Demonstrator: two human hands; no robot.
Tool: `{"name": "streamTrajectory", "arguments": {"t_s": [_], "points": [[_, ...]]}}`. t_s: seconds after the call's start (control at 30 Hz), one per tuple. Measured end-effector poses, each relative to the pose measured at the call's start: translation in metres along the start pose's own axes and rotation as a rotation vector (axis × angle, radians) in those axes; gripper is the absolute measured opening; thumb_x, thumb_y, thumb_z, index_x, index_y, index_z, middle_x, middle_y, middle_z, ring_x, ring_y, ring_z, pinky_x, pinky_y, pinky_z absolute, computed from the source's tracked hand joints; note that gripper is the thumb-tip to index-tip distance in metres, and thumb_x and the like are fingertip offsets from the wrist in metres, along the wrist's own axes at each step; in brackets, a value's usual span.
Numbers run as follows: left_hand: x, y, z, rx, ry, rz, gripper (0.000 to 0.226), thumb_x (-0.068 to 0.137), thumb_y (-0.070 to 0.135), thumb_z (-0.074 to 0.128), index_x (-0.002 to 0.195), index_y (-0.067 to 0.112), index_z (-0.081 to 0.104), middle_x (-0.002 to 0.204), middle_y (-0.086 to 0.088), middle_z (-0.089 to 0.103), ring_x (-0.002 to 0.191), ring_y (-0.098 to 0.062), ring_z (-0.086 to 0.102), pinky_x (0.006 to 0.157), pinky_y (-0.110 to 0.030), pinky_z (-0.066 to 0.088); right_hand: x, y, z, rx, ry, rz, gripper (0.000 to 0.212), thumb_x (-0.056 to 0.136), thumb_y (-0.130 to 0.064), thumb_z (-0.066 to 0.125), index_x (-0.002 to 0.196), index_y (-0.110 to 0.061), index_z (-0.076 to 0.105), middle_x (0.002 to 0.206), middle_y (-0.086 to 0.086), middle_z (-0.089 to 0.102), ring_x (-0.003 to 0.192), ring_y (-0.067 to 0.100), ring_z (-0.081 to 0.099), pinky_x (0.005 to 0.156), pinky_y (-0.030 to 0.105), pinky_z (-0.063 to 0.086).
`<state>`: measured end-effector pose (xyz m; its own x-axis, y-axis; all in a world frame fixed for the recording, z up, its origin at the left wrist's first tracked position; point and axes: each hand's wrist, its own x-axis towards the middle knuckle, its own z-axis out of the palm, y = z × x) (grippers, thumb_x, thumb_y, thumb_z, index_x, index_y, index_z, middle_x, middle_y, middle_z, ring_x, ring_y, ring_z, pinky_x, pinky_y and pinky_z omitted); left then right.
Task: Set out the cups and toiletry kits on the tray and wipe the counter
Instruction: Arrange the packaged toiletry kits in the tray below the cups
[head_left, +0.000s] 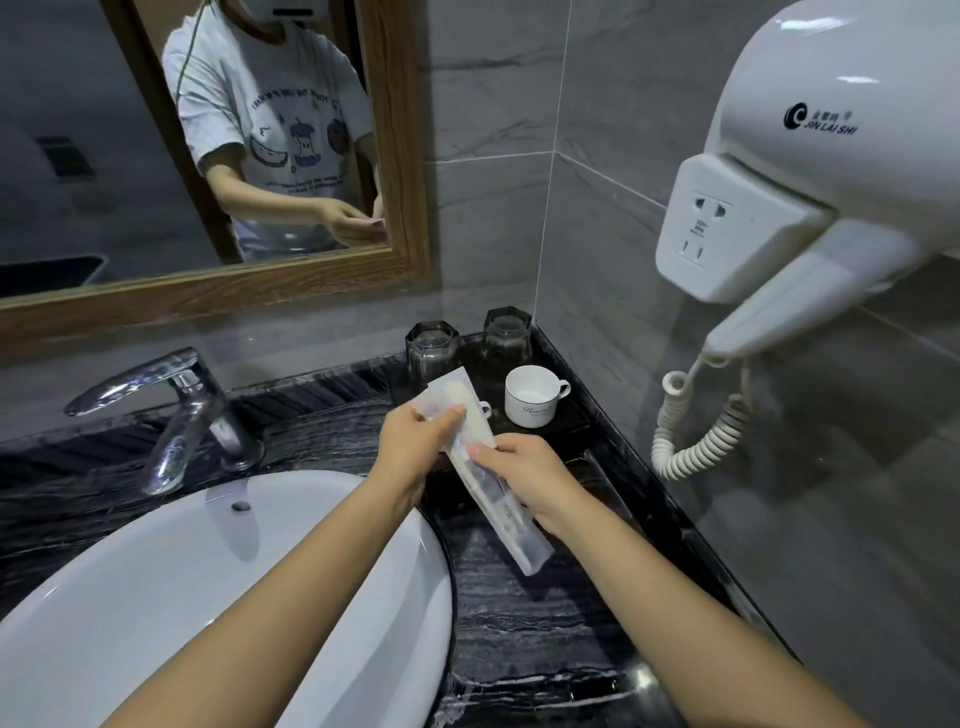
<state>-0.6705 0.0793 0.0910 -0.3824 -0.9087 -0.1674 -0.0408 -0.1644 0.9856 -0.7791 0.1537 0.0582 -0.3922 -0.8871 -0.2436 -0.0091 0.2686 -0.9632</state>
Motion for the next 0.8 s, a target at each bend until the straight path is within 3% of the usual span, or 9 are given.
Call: {"name": "streamTrajectory", "arguments": {"t_s": [0.07,0.17,0.23,0.3,0.4,0.5,0.6,0.8], "points": [[0.001,0.003,-0.005,-0.016,0.020,-0.005,0.008,0.084,0.005,0.062,0.088,0.005,0.068,0.076,-0.006,0.069,0.062,-0.011,0.067,0.053,-0.021,0.052,0.001,0.000,0.004,0.025,-0.006,0.010,0.034,0.087,-0.023,0.063,0.096,0.009,0.064,0.080,0.013,0.056,0.075,0.021,0.050,0.067,0.033,0.040],[0.006,0.005,-0.015,-0.011,0.066,-0.022,0.004,0.082,0.006,0.064,0.083,0.006,0.068,0.080,-0.010,0.069,0.073,-0.024,0.064,0.069,-0.033,0.053,0.006,-0.002,0.009,-0.002,-0.032,0.013,0.031,0.087,-0.035,0.061,0.083,-0.004,0.066,0.077,0.007,0.060,0.072,0.019,0.055,0.065,0.029,0.045],[0.009,0.008,-0.022,-0.002,0.102,-0.010,0.005,0.081,0.004,0.065,0.086,0.003,0.068,0.080,-0.011,0.067,0.072,-0.024,0.062,0.073,-0.035,0.052,0.015,0.002,0.005,0.023,-0.007,0.025,0.034,0.089,-0.043,0.056,0.089,-0.010,0.066,0.082,0.004,0.067,0.080,0.020,0.063,0.074,0.030,0.053],[0.011,0.012,-0.031,0.001,0.131,-0.009,0.010,0.081,0.003,0.065,0.091,0.001,0.067,0.081,-0.012,0.066,0.070,-0.022,0.060,0.074,-0.035,0.051,0.026,0.011,-0.005,0.055,0.097,0.030,0.027,0.093,-0.035,0.053,0.091,-0.009,0.063,0.083,0.004,0.066,0.084,0.021,0.063,0.076,0.030,0.053],[0.014,0.012,-0.046,-0.013,0.157,-0.036,0.002,0.081,0.002,0.065,0.082,0.003,0.067,0.077,-0.010,0.065,0.068,-0.021,0.059,0.067,-0.031,0.051,0.043,0.038,-0.023,-0.267,0.344,0.055,0.021,0.091,-0.027,0.057,0.085,-0.007,0.061,0.085,0.008,0.062,0.084,0.024,0.058,0.072,0.032,0.045],[0.017,0.008,-0.058,-0.021,0.184,-0.052,0.003,0.081,0.003,0.065,0.081,0.006,0.066,0.075,-0.008,0.065,0.065,-0.019,0.060,0.063,-0.029,0.052,0.050,0.066,-0.026,-0.478,0.402,0.113,0.028,0.088,-0.024,0.062,0.103,-0.001,0.059,0.101,0.013,0.064,0.095,0.028,0.060,0.075,0.027,0.042],[0.019,0.002,-0.065,-0.012,0.196,-0.066,0.002,0.080,0.005,0.067,0.080,0.007,0.066,0.075,-0.007,0.067,0.065,-0.019,0.062,0.063,-0.029,0.054,0.055,0.082,-0.017,-0.458,0.394,0.086,0.033,0.086,-0.023,0.066,0.107,-0.001,0.056,0.110,0.015,0.061,0.097,0.028,0.061,0.073,0.025,0.042],[0.017,-0.011,-0.073,-0.010,0.204,-0.097,0.017,0.079,0.007,0.068,0.094,-0.002,0.066,0.081,-0.013,0.066,0.071,-0.023,0.061,0.074,-0.037,0.053,0.064,0.090,0.000,-0.361,0.494,0.063,0.017,0.085,-0.014,0.066,0.092,-0.003,0.055,0.100,0.018,0.063,0.078,0.021,0.054,0.068,0.024,0.038]]}}
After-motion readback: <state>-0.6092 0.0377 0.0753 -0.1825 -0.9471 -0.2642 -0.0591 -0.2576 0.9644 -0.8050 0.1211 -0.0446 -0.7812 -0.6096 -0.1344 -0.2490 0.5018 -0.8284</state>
